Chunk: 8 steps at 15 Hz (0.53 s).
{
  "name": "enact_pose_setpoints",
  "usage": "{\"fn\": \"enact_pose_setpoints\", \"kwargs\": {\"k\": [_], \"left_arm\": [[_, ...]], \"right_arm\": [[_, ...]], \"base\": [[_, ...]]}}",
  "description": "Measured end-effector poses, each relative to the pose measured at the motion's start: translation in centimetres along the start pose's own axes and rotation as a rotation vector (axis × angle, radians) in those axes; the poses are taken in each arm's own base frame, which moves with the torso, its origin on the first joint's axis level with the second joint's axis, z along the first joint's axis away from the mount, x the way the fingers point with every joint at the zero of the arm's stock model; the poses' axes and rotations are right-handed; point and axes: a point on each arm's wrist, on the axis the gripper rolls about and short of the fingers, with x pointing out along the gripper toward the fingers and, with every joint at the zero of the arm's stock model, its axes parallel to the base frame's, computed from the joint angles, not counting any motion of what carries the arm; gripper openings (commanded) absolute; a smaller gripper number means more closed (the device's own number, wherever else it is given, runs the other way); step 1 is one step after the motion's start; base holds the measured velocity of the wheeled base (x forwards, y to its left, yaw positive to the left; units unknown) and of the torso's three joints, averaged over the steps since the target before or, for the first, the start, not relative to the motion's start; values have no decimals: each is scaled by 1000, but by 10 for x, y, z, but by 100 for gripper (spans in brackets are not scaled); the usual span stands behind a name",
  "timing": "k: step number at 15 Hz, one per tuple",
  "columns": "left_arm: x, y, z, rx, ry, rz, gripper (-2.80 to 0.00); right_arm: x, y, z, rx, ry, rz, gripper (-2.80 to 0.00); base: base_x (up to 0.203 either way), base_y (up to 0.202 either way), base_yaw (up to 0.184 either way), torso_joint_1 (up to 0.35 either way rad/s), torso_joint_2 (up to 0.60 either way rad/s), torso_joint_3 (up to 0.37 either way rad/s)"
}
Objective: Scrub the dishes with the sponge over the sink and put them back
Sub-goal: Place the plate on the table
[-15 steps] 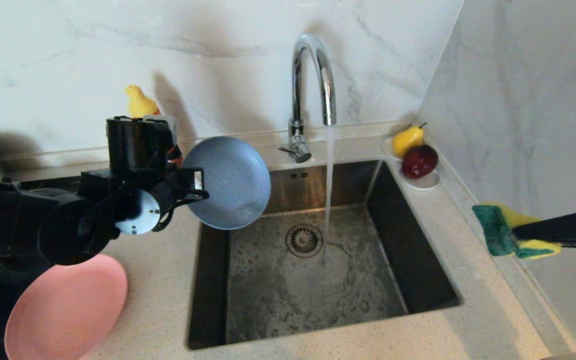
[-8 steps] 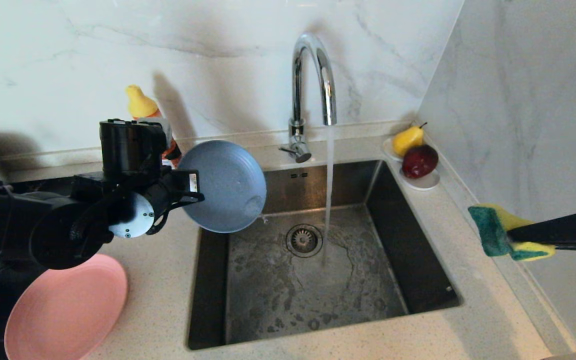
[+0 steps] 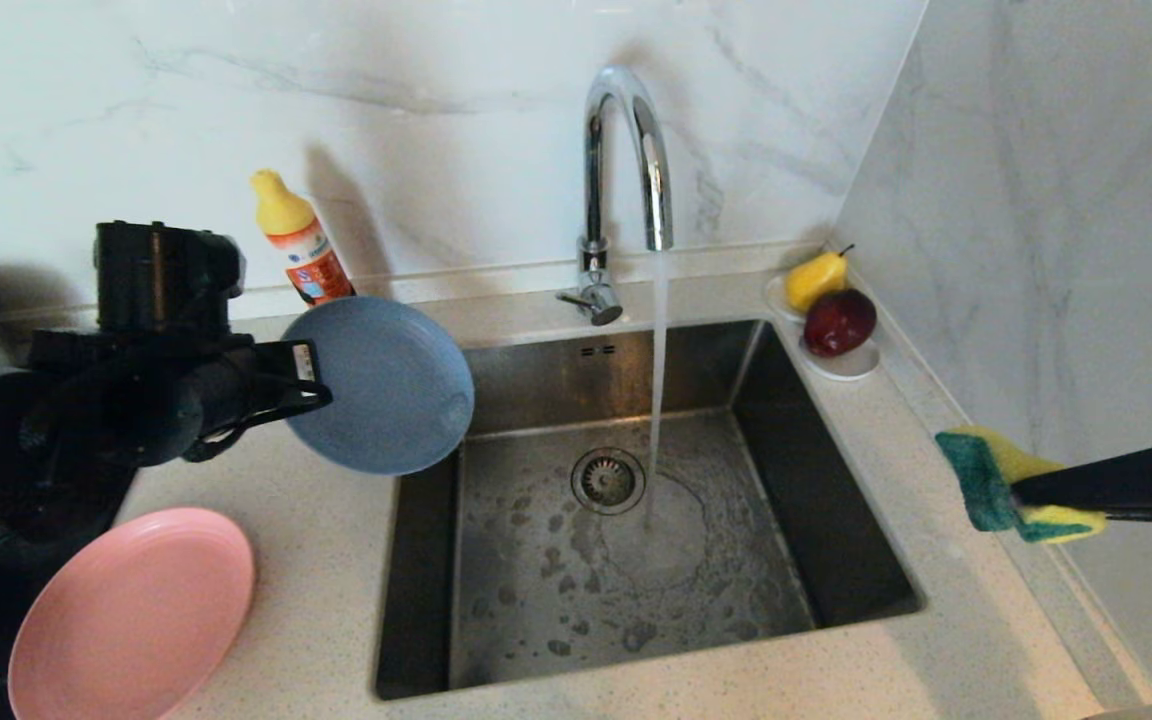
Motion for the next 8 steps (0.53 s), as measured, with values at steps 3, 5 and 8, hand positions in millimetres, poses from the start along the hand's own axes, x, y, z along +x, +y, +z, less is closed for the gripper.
{"fn": "enact_pose_setpoints", "kwargs": {"k": [3,5,8], "left_arm": [[-1,46,8,-157,137,-36,-280],[0,81,15,-285,192,-45,-280],[7,117,18,-423,212,-35,-280]], "right_arm": [[6,-4,1,-1,-10,0,-280],[10,-7,2,-5,-25,5,-280],[13,-8,3,1,-12,7,-280]], "base": [[0,0,0,0,0,0],[0,0,0,0,0,0],[0,0,0,0,0,0]]}}
